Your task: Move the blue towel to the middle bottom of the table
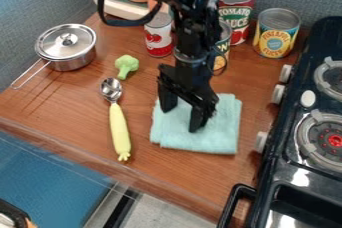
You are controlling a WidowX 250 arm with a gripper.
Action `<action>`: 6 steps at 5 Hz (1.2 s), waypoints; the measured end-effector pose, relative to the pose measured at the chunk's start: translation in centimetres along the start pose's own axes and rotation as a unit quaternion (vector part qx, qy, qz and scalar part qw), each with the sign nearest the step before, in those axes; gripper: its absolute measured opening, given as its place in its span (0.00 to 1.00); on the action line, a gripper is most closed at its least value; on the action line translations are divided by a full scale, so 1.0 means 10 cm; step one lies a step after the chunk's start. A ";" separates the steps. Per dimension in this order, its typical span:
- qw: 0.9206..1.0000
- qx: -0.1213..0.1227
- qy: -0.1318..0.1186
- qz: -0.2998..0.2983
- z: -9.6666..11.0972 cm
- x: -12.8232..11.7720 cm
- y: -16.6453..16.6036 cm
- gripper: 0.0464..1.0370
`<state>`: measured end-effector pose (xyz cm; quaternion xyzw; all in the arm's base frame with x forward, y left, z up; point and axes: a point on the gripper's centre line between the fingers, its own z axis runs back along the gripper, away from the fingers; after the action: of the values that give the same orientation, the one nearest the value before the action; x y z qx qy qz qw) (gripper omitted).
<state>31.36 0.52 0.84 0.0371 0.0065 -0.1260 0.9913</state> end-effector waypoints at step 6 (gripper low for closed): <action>0.999 -0.032 -0.004 -0.019 0.00 -0.05 -0.28 0.96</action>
<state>30.15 -2.04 0.62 0.0052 0.0073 -0.1443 0.9895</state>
